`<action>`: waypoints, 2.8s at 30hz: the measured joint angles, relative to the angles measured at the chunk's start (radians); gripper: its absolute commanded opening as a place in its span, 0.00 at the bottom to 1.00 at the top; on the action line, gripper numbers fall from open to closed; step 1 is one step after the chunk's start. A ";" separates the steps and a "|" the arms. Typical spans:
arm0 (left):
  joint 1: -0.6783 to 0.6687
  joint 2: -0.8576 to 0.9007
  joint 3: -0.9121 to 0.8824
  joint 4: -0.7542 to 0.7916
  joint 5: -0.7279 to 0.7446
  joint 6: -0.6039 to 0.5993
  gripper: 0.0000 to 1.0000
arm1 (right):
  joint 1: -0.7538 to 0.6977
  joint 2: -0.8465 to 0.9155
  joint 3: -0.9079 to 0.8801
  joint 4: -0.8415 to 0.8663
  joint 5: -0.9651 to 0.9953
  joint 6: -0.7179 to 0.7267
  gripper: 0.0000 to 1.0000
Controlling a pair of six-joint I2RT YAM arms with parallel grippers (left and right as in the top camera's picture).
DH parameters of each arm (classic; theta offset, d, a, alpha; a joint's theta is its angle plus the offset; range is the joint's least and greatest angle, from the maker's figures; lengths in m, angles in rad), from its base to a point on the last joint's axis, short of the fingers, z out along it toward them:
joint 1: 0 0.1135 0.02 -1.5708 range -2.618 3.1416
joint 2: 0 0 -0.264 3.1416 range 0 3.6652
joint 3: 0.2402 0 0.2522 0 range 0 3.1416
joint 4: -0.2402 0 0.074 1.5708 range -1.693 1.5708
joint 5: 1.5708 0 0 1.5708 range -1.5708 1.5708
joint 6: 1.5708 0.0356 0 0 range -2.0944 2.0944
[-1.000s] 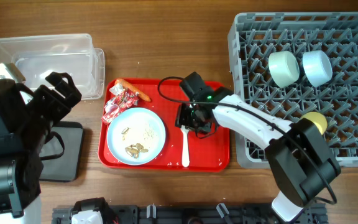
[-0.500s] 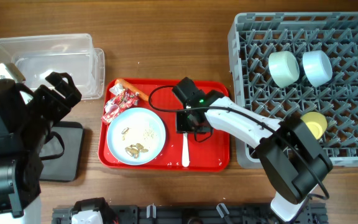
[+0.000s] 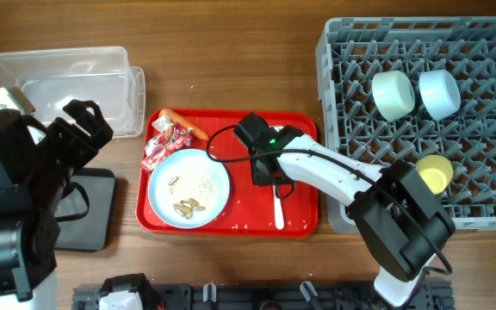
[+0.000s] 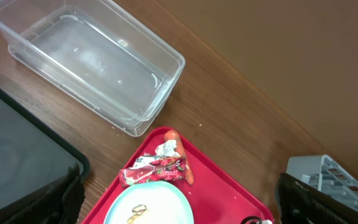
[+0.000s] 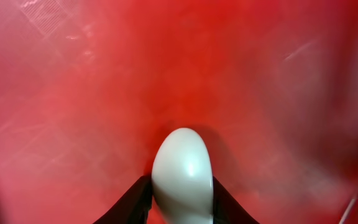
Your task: Sort waste into correct bins and load items into the dishwasher rack
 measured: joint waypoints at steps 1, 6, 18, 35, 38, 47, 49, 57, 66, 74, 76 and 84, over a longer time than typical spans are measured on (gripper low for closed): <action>0.000 0.000 0.000 0.000 0.000 0.000 1.00 | 0.000 0.000 0.000 0.001 0.005 -0.011 0.22; 0.000 0.000 0.000 0.000 0.000 0.000 1.00 | 0.000 0.008 0.014 0.019 -0.028 -0.102 0.04; 0.000 0.000 0.000 0.000 0.000 0.000 1.00 | -0.163 -0.295 0.131 -0.113 -0.042 -0.152 0.04; 0.000 0.000 0.000 0.000 0.000 0.000 1.00 | -0.454 -0.193 0.154 -0.094 0.074 -0.512 0.46; 0.000 0.000 0.000 0.000 0.000 0.000 1.00 | -0.454 -0.199 0.154 -0.094 0.067 -0.494 0.47; 0.000 0.000 0.000 0.000 0.000 0.000 1.00 | -0.412 -0.471 0.153 -0.084 -0.343 -0.420 0.47; 0.000 0.000 0.000 0.000 0.000 0.000 1.00 | -0.367 -0.463 0.153 -0.086 -0.383 -0.408 0.47; 0.000 0.000 0.000 0.000 0.000 0.000 1.00 | -0.274 -0.462 0.153 -0.085 -0.393 -0.352 0.53; 0.000 0.000 0.000 0.000 0.000 0.000 1.00 | -0.275 -0.736 0.153 -0.106 -0.137 -0.289 0.57; 0.000 0.000 0.000 0.000 0.000 0.000 1.00 | -0.276 -0.984 0.153 -0.154 -0.079 -0.265 1.00; 0.000 0.000 0.000 0.000 0.000 0.000 1.00 | -0.276 -0.989 0.153 -0.174 -0.075 -0.229 1.00; 0.000 0.000 0.000 0.000 0.000 0.000 1.00 | -0.276 -1.010 0.153 -0.275 -0.023 -0.253 1.00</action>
